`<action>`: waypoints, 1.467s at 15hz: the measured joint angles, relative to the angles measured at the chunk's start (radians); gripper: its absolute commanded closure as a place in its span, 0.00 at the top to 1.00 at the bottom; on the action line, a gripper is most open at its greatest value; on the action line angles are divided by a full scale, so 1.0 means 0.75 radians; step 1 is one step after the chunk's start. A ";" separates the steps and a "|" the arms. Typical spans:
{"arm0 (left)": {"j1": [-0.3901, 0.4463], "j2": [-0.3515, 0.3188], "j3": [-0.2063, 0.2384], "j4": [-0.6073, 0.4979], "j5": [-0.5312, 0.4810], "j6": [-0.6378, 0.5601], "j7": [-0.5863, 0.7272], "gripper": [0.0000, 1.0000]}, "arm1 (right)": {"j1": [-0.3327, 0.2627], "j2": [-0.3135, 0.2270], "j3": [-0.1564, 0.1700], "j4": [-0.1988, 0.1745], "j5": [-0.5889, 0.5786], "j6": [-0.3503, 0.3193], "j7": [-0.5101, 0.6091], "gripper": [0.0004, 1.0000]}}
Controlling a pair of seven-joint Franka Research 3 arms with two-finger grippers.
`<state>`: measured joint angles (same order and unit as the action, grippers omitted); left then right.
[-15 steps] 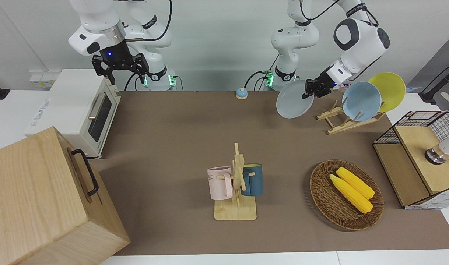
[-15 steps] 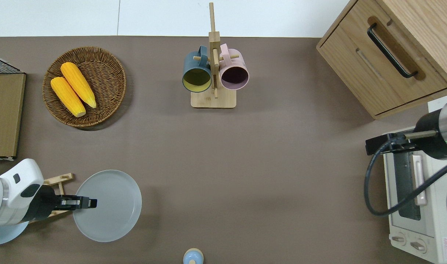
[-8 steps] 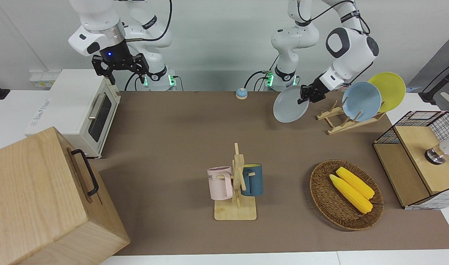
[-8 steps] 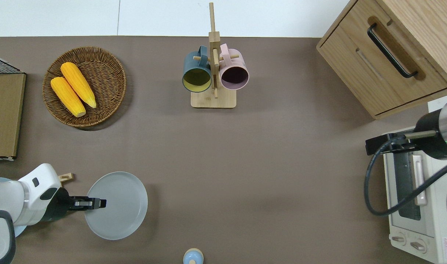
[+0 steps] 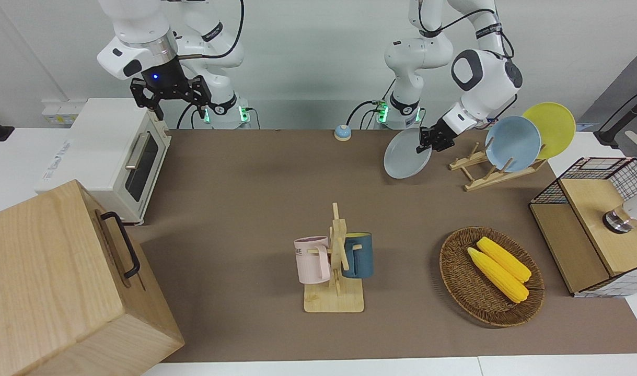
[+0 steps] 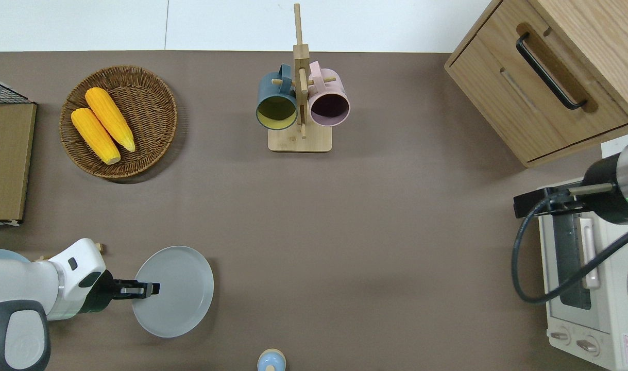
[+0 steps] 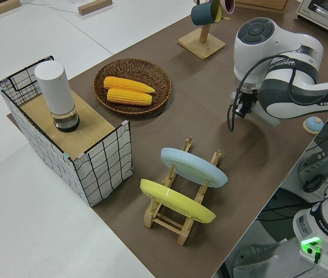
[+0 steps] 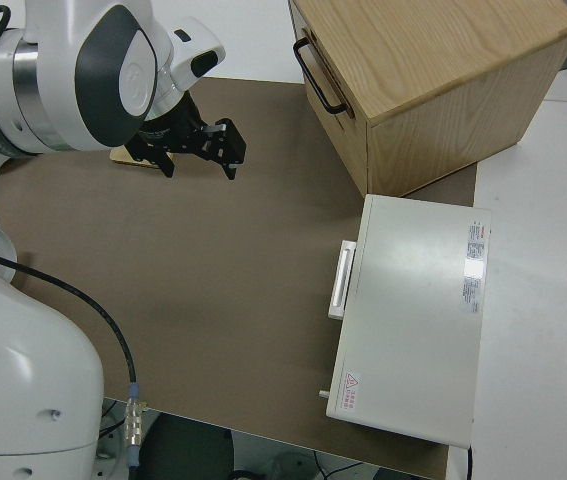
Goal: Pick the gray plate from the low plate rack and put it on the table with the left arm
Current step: 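Lower the gray plate flat onto the table with the left gripper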
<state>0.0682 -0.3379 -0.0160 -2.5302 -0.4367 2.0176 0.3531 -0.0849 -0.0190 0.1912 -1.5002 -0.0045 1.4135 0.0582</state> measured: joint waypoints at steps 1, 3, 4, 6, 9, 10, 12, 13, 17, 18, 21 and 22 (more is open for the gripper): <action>0.000 0.001 0.000 -0.010 -0.001 0.011 0.009 0.00 | 0.000 0.000 0.000 0.000 0.000 0.000 0.000 0.99; 0.000 0.004 0.000 -0.023 -0.002 0.028 0.025 0.00 | 0.000 0.000 0.000 0.000 0.000 0.000 0.000 0.99; 0.000 0.009 0.000 -0.028 -0.002 0.040 0.031 0.00 | 0.000 0.000 0.000 0.000 0.000 0.000 0.000 0.99; 0.000 0.017 0.000 -0.038 -0.002 0.058 0.038 0.00 | 0.000 0.000 0.000 0.000 0.000 0.000 0.000 0.99; 0.000 0.026 0.000 -0.045 -0.002 0.074 0.045 0.00 | 0.000 0.000 0.000 0.000 0.000 0.000 0.000 0.99; 0.000 0.029 0.001 -0.045 -0.002 0.076 0.046 0.00 | 0.000 0.000 0.000 0.000 0.000 0.000 0.000 0.99; 0.000 0.029 0.002 -0.045 -0.003 0.076 0.048 0.10 | 0.000 0.000 0.000 0.000 0.000 0.000 0.000 0.99; 0.000 0.029 0.002 -0.045 -0.003 0.076 0.048 0.20 | 0.000 0.000 0.000 0.000 0.000 0.000 0.000 0.99; 0.000 0.031 0.002 -0.045 -0.003 0.080 0.050 0.99 | 0.000 0.000 0.000 0.000 0.000 0.000 0.000 0.99; 0.000 0.031 0.002 -0.045 -0.003 0.084 0.051 0.99 | 0.000 0.000 0.000 0.000 0.000 0.000 0.000 0.99; 0.000 0.031 0.002 -0.044 -0.003 0.090 0.053 0.99 | 0.000 0.000 0.000 0.000 0.000 0.000 0.000 0.99; 0.000 0.031 0.002 -0.042 -0.003 0.092 0.053 0.99 | 0.000 0.000 0.000 0.000 0.000 0.000 0.000 0.99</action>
<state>0.0682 -0.3144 -0.0145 -2.5614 -0.4389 2.0867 0.3932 -0.0849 -0.0190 0.1912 -1.5002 -0.0045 1.4135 0.0582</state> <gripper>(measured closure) 0.304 0.009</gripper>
